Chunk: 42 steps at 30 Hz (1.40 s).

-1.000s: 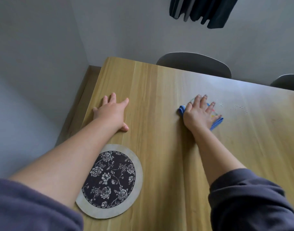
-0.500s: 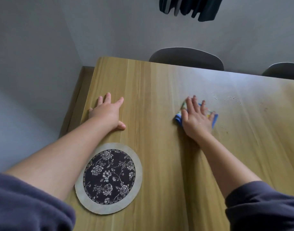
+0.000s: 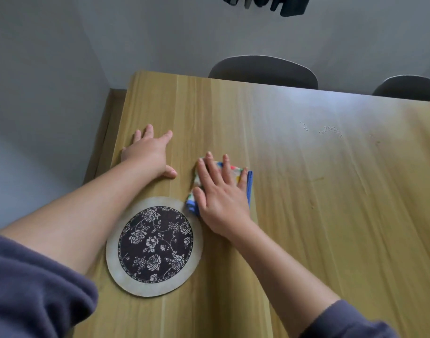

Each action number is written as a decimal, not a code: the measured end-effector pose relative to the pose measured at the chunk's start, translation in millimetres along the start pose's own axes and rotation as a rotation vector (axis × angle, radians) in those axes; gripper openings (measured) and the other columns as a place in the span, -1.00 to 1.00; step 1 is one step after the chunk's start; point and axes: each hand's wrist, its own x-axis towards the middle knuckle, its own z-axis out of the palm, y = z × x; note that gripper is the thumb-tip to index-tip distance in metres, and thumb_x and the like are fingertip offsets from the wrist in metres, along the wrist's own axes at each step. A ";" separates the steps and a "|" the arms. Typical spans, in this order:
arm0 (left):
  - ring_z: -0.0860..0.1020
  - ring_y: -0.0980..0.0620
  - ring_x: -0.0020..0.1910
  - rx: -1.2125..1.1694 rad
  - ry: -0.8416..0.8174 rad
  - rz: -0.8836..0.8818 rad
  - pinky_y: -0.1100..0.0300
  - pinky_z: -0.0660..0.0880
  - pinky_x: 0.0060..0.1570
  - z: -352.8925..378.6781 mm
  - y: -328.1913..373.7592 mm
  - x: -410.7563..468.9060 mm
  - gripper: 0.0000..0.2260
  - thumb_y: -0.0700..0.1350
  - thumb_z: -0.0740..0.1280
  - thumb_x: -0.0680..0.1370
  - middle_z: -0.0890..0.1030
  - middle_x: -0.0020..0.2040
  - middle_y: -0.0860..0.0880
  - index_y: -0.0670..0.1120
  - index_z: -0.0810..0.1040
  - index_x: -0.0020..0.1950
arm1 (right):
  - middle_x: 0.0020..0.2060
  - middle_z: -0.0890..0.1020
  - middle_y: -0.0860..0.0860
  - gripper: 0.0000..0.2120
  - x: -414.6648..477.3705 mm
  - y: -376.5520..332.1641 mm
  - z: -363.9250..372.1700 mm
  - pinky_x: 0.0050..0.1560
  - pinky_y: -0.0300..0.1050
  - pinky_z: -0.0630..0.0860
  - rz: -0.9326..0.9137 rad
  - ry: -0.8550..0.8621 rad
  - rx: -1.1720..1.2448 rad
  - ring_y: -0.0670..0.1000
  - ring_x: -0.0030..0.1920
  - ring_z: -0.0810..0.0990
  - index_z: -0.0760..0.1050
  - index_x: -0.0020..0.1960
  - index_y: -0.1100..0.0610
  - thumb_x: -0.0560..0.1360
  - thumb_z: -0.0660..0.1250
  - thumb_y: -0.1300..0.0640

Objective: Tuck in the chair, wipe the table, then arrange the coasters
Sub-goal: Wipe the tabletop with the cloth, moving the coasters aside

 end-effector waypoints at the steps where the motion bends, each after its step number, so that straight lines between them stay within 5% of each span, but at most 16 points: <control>1: -0.13 -0.14 0.54 0.003 0.009 0.013 -0.17 0.09 0.45 1.9 -1.2 0.8 -0.03 0.14 0.53 0.33 -0.17 0.57 -0.07 0.19 -0.03 0.55 | 0.59 -0.07 -0.12 -0.40 -3.8 6.7 -1.5 0.45 0.39 -0.25 -0.053 -0.013 -0.012 0.09 0.58 -0.19 -0.05 0.60 -0.07 0.59 -0.13 -0.17; 4: -0.12 -0.13 0.54 0.001 0.021 0.021 -0.19 0.09 0.45 4.9 -5.4 2.7 -0.04 0.16 0.52 0.33 -0.16 0.58 -0.07 0.19 -0.02 0.55 | 0.59 -0.08 -0.16 -0.43 -4.6 51.3 -9.9 0.47 0.35 -0.22 0.031 -0.002 -0.038 0.05 0.58 -0.17 -0.07 0.60 -0.10 0.61 -0.10 -0.16; 9: -0.12 -0.11 0.55 0.007 0.028 0.019 -0.20 0.12 0.43 6.6 -6.2 2.0 -0.06 0.17 0.51 0.34 -0.16 0.58 -0.04 0.20 -0.02 0.54 | 0.58 -0.14 -0.14 -0.44 -21.5 149.2 -28.7 0.48 0.33 -0.18 0.593 0.007 0.003 0.04 0.58 -0.18 -0.09 0.61 -0.06 0.65 -0.07 -0.09; 13: -0.11 -0.10 0.55 0.015 0.020 0.002 -0.19 0.13 0.43 3.0 -5.6 -1.9 -0.06 0.17 0.50 0.34 -0.14 0.58 -0.04 0.20 -0.01 0.54 | 0.59 -0.14 -0.10 -0.43 -35.4 135.8 -25.5 0.46 0.39 -0.18 0.751 0.035 0.025 0.09 0.58 -0.18 -0.11 0.61 0.00 0.64 -0.12 -0.08; 16: -0.08 -0.12 0.55 0.019 0.024 -0.008 -0.17 0.16 0.42 0.3 -1.0 -3.8 -0.07 0.17 0.51 0.33 -0.10 0.58 -0.05 0.19 0.02 0.54 | 0.59 -0.14 -0.09 -0.42 -42.9 92.3 -17.5 0.45 0.41 -0.18 0.662 0.033 0.021 0.11 0.58 -0.17 -0.12 0.61 0.01 0.64 -0.07 -0.08; 21: 0.06 -0.16 0.52 -0.003 0.101 0.010 -0.09 0.22 0.39 5.6 -1.8 -14.3 -0.23 0.16 0.49 0.35 0.06 0.56 -0.11 0.07 0.24 0.47 | 0.59 -0.10 -0.10 -0.41 -89.1 13.4 4.8 0.45 0.37 -0.26 0.175 0.011 -0.008 0.12 0.58 -0.20 -0.06 0.60 -0.02 0.61 -0.07 -0.14; 24: 0.20 -0.15 0.46 0.036 0.172 0.060 -0.05 0.32 0.28 7.2 -3.2 -32.0 -0.38 0.17 0.42 0.44 0.20 0.52 -0.10 0.02 0.31 0.42 | 0.59 0.04 -0.09 -0.42 -114.1 11.1 6.5 0.47 0.39 -0.16 0.043 -0.004 -0.007 0.12 0.58 -0.11 0.08 0.59 -0.02 0.61 -0.05 -0.15; 27: 0.14 -0.11 0.50 0.035 0.171 0.169 -0.14 0.34 0.28 14.1 -1.0 -65.4 -0.37 0.18 0.35 0.49 0.12 0.55 -0.06 0.05 0.21 0.49 | 0.59 0.00 -0.12 -0.42 -104.9 27.4 3.7 0.48 0.36 -0.20 0.104 0.005 0.002 0.08 0.58 -0.12 0.04 0.60 -0.05 0.60 -0.07 -0.15; 30: -0.10 -0.09 0.55 0.138 -0.011 0.269 -0.28 0.18 0.36 34.1 1.5 -114.6 -0.13 0.34 0.35 0.39 -0.15 0.57 0.00 0.15 -0.04 0.55 | 0.59 -0.13 -0.14 -0.43 -73.3 46.1 0.8 0.47 0.34 -0.26 0.332 0.003 -0.008 0.05 0.58 -0.21 -0.09 0.60 -0.07 0.63 -0.10 -0.13; 35: -0.26 -0.17 0.52 0.250 -0.214 0.193 -0.35 0.29 0.25 64.3 4.0 -165.7 0.03 0.25 0.46 0.35 -0.37 0.52 -0.04 0.22 -0.26 0.51 | 0.59 -0.14 -0.10 -0.44 -46.8 42.9 -4.9 0.44 0.38 -0.24 0.524 0.009 0.053 0.10 0.57 -0.22 -0.11 0.60 -0.01 0.64 -0.10 -0.06; 42: -0.27 -0.18 0.52 0.174 -0.207 0.127 -0.40 0.25 0.24 69.4 11.3 -169.8 0.00 0.03 0.51 0.39 -0.37 0.52 -0.04 0.25 -0.21 0.52 | 0.59 -0.09 -0.09 -0.41 -113.0 -2.0 8.6 0.45 0.37 -0.28 0.147 0.001 0.023 0.11 0.58 -0.20 -0.05 0.60 -0.03 0.61 -0.09 -0.14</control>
